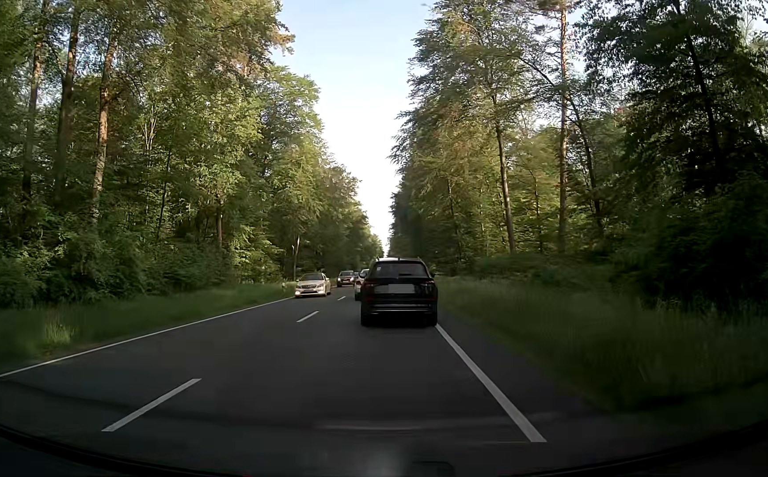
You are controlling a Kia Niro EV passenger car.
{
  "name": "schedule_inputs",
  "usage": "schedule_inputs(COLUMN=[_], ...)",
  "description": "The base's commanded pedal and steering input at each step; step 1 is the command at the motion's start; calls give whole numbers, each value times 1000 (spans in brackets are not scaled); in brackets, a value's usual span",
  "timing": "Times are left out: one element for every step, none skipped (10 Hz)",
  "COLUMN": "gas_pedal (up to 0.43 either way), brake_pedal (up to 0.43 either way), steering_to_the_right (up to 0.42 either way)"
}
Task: Follow the waypoints while adhering to traffic rules and regulations
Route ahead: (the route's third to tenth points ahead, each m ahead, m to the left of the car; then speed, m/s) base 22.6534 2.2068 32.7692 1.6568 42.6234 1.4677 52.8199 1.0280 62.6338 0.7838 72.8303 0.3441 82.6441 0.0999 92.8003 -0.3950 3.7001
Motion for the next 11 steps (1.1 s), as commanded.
schedule_inputs(gas_pedal=[0, 0, 0, 0, 0, 0, 0, 0, 0, 0, 0], brake_pedal=[0, 0, 0, 6, 0, 0, 0, 0, 0, 0, 6], steering_to_the_right=[8, 8, 8, 7, 7, 6, 5, 5, 5, 5, 4])
